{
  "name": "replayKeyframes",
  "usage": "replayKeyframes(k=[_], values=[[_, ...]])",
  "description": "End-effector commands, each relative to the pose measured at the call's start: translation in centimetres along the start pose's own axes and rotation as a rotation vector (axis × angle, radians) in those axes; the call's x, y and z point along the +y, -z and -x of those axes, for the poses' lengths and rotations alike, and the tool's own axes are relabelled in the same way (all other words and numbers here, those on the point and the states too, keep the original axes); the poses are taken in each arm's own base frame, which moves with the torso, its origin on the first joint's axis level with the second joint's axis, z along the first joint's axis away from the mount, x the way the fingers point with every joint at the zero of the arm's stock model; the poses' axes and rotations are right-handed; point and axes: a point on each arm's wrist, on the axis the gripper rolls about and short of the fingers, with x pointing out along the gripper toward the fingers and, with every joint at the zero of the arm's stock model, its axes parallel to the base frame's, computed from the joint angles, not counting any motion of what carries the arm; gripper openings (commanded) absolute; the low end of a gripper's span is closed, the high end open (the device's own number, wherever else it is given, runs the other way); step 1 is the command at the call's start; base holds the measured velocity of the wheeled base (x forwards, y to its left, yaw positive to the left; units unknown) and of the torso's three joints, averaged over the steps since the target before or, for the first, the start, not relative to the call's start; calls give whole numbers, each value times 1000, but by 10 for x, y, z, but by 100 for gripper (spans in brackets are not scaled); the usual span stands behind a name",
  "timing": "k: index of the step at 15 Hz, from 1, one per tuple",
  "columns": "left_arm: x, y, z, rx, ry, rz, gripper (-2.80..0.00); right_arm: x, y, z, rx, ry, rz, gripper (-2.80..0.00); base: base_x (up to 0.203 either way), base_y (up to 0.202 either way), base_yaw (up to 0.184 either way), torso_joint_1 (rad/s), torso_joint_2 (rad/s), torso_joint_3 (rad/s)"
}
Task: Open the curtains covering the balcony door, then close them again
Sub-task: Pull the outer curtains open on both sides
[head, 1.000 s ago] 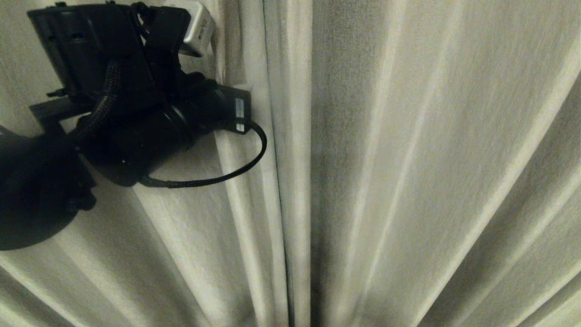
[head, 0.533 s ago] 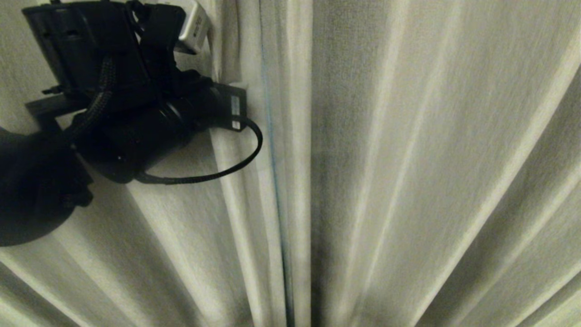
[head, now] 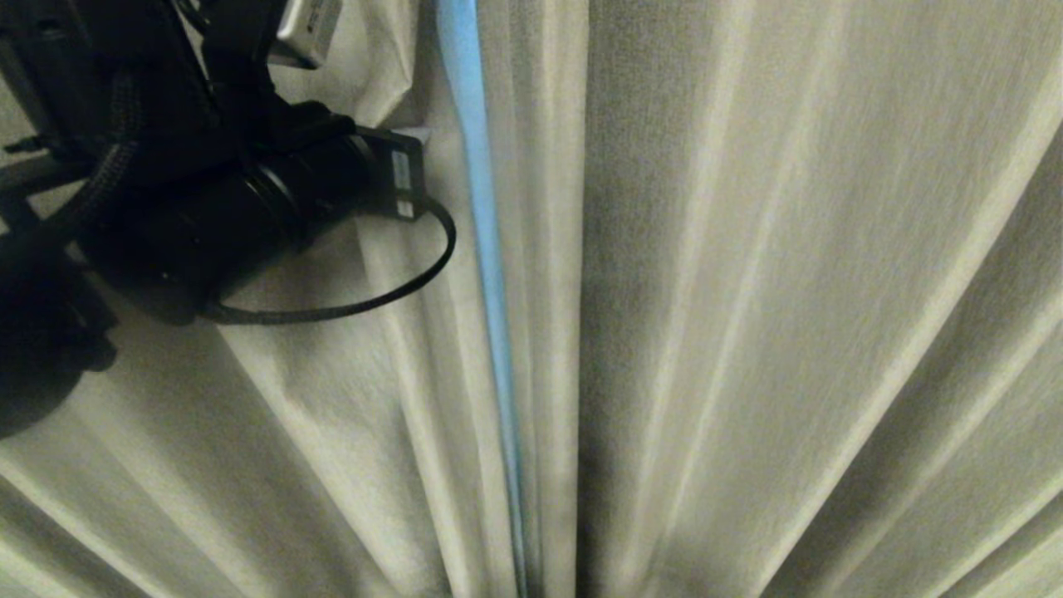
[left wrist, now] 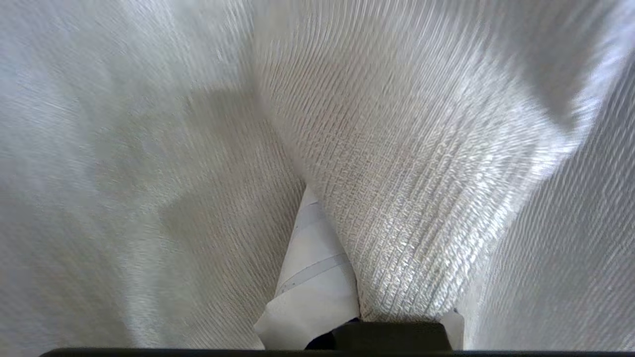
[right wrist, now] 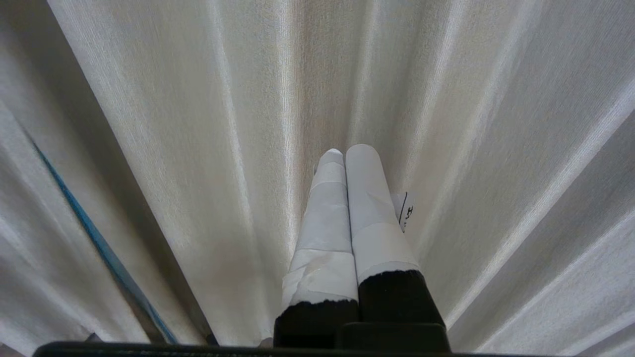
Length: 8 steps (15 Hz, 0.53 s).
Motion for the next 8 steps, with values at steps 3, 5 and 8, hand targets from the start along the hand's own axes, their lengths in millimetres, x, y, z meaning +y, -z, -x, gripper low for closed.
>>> replayKeyframes(k=[3,5,8], values=[[16,-9,5,-31,-49,1,-280,0,0,0,1,0,0,-280,0,0,0,0,0,0],[21,-5,-1,-17,-71,-31,-280,0,0,0,1,0,0,-280,0,0,0,0,0,0],[22,-1,-5,-4,-75,-39,-280,0,0,0,1,-1,0,-280,0,0,0,0,0,0]])
